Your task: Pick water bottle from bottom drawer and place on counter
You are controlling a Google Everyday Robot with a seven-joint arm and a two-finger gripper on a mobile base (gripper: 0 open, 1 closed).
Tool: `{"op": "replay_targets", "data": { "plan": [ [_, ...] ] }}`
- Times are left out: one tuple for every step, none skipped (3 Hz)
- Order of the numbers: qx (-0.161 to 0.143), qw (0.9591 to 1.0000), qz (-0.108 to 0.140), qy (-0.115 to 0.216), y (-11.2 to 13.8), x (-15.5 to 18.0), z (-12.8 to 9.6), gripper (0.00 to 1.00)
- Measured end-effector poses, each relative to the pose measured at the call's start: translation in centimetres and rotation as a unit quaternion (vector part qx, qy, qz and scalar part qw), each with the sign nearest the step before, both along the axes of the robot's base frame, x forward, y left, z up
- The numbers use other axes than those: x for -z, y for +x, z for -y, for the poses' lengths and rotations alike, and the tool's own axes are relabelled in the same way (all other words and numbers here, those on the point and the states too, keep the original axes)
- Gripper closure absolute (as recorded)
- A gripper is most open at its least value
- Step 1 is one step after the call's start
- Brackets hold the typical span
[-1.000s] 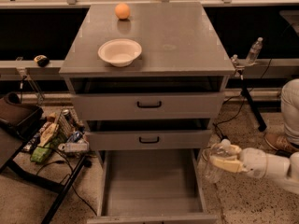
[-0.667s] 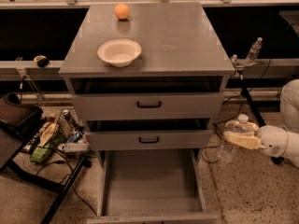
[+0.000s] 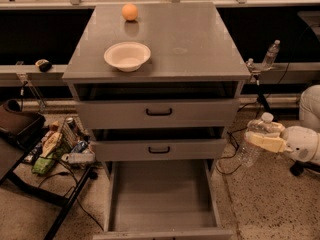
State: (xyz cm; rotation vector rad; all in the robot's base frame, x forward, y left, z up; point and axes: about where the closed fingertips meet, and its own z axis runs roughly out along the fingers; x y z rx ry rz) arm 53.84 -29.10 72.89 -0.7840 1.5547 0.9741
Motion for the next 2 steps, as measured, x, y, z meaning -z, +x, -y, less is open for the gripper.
{"op": "replay_targets", "data": {
  "plan": [
    [0.039, 0.999, 0.003, -0.024, 1.6, -7.0, 0.7, 1.0],
    [0.088, 0.9952, 0.003, -0.042, 5.4, -17.0, 2.0, 1.0]
  ]
}}
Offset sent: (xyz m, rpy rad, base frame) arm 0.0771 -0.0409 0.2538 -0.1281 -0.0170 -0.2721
